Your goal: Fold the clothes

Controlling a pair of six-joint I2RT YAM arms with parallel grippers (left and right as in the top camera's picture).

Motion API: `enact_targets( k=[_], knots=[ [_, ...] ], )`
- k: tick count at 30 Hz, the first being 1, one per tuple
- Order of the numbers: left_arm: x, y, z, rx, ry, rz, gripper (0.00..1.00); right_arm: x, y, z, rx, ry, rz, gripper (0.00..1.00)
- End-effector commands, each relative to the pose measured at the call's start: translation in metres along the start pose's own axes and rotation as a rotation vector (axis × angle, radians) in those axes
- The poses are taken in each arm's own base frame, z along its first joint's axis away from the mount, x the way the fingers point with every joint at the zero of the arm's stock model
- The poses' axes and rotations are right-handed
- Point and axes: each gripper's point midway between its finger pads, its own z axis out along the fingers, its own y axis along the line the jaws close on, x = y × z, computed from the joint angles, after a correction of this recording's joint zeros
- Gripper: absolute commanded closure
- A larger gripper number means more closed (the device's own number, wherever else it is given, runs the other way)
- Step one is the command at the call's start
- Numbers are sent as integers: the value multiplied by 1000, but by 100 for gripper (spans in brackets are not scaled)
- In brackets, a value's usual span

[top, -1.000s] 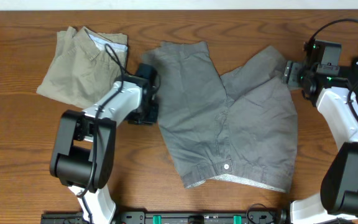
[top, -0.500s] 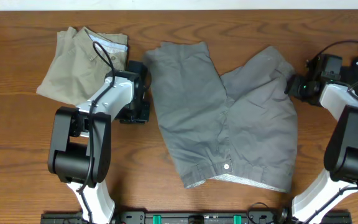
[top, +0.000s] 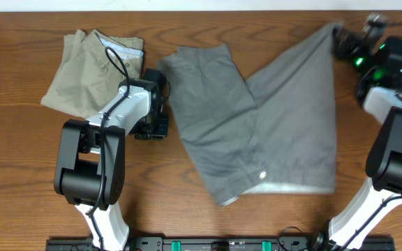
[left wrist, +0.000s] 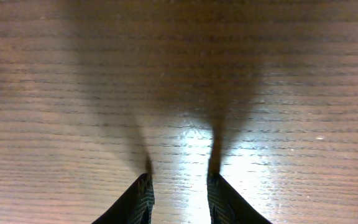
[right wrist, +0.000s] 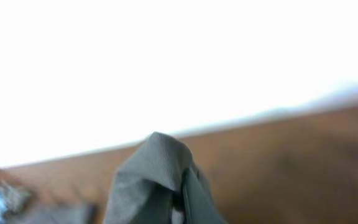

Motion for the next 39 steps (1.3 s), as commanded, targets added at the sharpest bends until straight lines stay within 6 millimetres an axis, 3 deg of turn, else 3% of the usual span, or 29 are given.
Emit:
enact_targets(
  k=[1,2,3,4,7,11,15,19,22,26,28,29,30,32,33,35,36,38,39],
  knots=[
    [-1,-7,4,35,16,-3,68,-41,13,-8,-72,-19,24,50],
    [-1,-7,4,35,17,-3,68,-40,9,-10,-60,0,44,44],
    [-1,-7,4,35,17,-3,68,-37,4,-12,-49,25,71,24],
    [-1,-7,4,35,17,-3,67,-29,-1,-14,-36,60,101,14],
    [-1,-8,4,41,18,-3,67,3,-14,-22,-5,183,142,12],
    [2,-26,0,148,26,19,66,57,-24,-41,46,382,190,23],
    [3,-42,-16,246,6,37,62,100,-23,-63,75,549,243,33],
    [1,-44,-46,271,-67,44,61,145,-46,-101,304,747,286,34],
    [1,-44,-77,291,-151,52,53,170,-66,-137,526,894,277,34],
    [0,-43,-113,308,-264,57,42,198,-55,-148,538,997,268,34],
    [-2,-43,-126,316,-315,60,38,214,-47,-147,525,1027,257,48],
    [-2,-43,-131,320,-332,59,36,220,-44,-145,517,1037,249,64],
    [-2,-42,-135,322,-347,58,36,226,-38,-144,506,1053,240,74],
    [-1,-42,-138,323,-354,59,36,232,-38,-148,547,1094,204,89],
    [0,-42,-137,323,-349,56,36,232,-47,-160,659,1120,183,94],
    [2,-43,-136,333,-335,52,36,222,-75,-199,988,1143,144,99],
    [3,-45,-136,344,-332,54,36,206,-90,-231,1237,1125,113,99],
    [3,-49,-137,361,-329,59,36,182,-101,-274,1539,1069,83,99],
    [4,-50,-137,365,-328,64,36,177,-101,-285,1599,1057,90,99]
  ],
)
